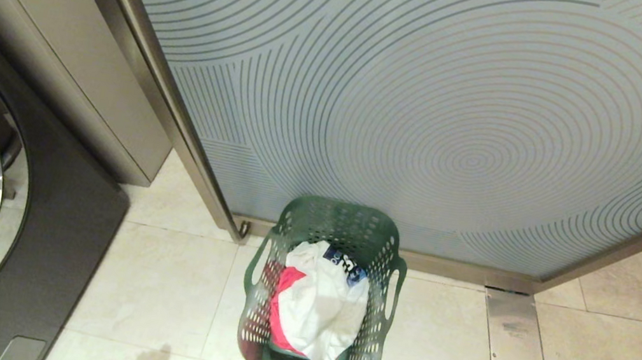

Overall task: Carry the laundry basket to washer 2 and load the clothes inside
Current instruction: Pick up the clothes basket and put it beside the washing machine

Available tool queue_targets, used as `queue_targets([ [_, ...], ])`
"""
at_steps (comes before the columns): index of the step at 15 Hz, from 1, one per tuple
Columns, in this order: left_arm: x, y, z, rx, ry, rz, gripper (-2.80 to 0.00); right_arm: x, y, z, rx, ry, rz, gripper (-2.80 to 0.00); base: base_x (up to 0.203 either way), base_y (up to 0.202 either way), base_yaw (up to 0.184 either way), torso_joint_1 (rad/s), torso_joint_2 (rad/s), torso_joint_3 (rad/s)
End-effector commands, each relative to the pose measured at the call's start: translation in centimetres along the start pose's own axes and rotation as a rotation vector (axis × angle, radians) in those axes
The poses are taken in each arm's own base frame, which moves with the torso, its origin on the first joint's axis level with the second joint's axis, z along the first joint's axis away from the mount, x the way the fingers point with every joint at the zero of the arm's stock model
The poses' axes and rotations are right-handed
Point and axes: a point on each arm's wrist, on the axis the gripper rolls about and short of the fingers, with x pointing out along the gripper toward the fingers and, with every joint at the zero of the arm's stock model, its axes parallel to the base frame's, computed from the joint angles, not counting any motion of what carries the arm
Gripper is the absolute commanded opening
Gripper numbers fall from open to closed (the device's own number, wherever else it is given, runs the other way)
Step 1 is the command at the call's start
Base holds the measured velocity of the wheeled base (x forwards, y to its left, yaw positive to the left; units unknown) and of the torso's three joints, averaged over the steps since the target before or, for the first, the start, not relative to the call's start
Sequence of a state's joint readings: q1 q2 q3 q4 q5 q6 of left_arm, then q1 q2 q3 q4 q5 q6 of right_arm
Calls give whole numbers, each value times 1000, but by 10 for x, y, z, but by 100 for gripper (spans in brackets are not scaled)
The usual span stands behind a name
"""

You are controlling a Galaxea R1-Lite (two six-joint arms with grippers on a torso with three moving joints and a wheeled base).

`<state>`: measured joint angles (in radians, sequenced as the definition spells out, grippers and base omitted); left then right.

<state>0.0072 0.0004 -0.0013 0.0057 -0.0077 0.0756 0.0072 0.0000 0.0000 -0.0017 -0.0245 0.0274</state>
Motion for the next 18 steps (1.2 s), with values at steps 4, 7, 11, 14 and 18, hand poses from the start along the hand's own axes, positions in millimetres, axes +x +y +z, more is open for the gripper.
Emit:
queue_targets([
  [4,0,0,0,5,-1,-3,-280,0,0,0,-27,0,5,-280,0,0,0,0,0,0],
  [7,0,-1,0,7,2,-29,-280,0,0,0,-9,-1,1,-280,0,0,0,0,0,0],
  [11,0,0,1,-41,-5,-21,-280,-1,0,5,1,-18,-3,-280,0,0,0,0,0,0],
  [14,-9,1,32,-26,-101,-40,-280,-20,1,69,8,-132,-7,-280,0,0,0,0,0,0],
  [18,4,7,120,-67,19,-94,-280,12,4,140,82,117,-18,-280,0,0,0,0,0,0],
])
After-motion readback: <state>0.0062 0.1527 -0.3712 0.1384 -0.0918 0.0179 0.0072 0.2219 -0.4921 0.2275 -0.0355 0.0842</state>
